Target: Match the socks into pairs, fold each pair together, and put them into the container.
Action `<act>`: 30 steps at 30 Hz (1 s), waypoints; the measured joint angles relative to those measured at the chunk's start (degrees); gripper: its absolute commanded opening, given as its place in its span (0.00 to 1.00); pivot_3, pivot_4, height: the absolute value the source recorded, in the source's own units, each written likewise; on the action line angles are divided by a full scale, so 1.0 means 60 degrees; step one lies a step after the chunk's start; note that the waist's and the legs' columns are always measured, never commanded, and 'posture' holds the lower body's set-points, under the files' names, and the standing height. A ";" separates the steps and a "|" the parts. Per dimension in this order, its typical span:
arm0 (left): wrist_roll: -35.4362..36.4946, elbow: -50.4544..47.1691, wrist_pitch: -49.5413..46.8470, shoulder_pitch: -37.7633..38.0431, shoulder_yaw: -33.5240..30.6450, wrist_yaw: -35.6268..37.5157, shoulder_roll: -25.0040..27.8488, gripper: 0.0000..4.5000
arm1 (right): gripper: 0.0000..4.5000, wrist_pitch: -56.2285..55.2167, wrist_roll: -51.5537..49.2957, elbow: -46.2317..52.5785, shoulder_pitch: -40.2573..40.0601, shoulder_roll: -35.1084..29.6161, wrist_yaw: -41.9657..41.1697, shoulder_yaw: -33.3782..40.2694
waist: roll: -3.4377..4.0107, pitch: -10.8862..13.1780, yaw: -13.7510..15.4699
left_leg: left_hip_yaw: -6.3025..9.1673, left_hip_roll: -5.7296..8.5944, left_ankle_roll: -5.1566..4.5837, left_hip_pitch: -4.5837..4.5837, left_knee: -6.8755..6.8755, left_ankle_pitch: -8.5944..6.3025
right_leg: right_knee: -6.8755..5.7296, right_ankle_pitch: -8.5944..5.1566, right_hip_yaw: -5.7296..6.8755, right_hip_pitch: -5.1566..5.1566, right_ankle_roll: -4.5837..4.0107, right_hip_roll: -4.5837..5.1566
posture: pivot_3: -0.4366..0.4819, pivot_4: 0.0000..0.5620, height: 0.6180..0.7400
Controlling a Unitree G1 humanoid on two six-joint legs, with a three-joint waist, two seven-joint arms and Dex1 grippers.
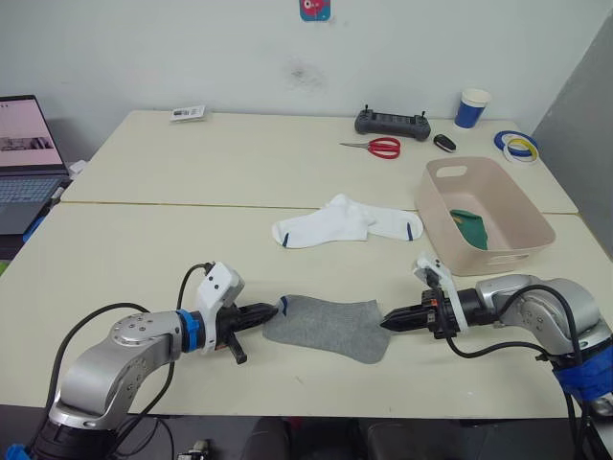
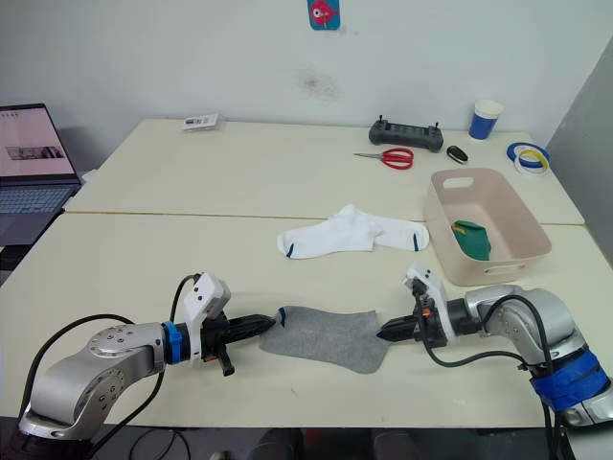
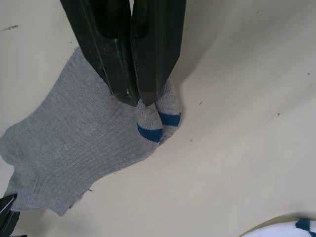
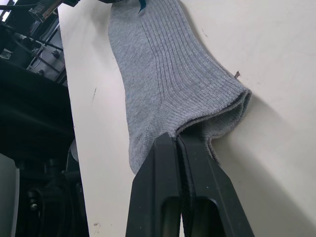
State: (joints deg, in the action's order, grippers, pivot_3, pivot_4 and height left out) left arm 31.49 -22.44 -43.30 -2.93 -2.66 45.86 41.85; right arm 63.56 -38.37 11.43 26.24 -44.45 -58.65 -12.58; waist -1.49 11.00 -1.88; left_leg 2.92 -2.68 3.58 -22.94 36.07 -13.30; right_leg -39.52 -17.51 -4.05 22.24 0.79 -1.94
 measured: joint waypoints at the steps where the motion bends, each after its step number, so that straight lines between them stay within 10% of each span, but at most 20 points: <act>1: -0.0009 0.0000 0.0000 0.0000 0.0000 0.0000 0.0001 0.00 | 0.01 0.0021 -0.0002 0.0000 -0.0003 0.0002 0.0003 0.0000 | 0.0000 0.0000 0.0000 | 0.0000 0.0000 0.0000 0.0000 0.0000 0.0000 | 0.0000 0.0000 0.0000 0.0000 0.0000 0.0000 | 0.48 0.27 1.00; 17: -0.0060 0.0042 0.0017 -0.0019 -0.0001 -0.0022 0.0003 0.00 | 0.01 0.0121 0.0002 0.0031 -0.0081 0.0118 0.0032 -0.0001 | 0.0000 0.0000 0.0000 | 0.0000 0.0000 0.0000 0.0000 0.0000 0.0000 | 0.0000 0.0000 0.0001 0.0000 0.0000 0.0000 | 0.48 0.27 1.00; 30: -0.0166 0.0238 0.0429 0.0004 -0.0436 0.0164 0.0168 0.86 | 0.85 -0.0215 0.0014 0.0049 -0.0054 0.0067 0.0166 0.0430 | 0.0000 0.0000 0.0000 | 0.0000 0.0000 0.0000 0.0000 0.0000 0.0000 | -0.0001 0.0000 0.0001 0.0001 0.0000 0.0000 | 0.48 0.27 1.00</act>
State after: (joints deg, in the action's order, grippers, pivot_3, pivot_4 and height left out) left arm 30.49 -21.01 -40.72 -2.90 -5.28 46.84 42.86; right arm 62.27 -38.29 11.72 25.92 -44.05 -57.65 -10.01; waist -1.49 11.00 -1.88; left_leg 2.92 -2.68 3.58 -22.94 36.07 -13.30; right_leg -39.53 -17.51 -4.05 22.25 0.79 -1.94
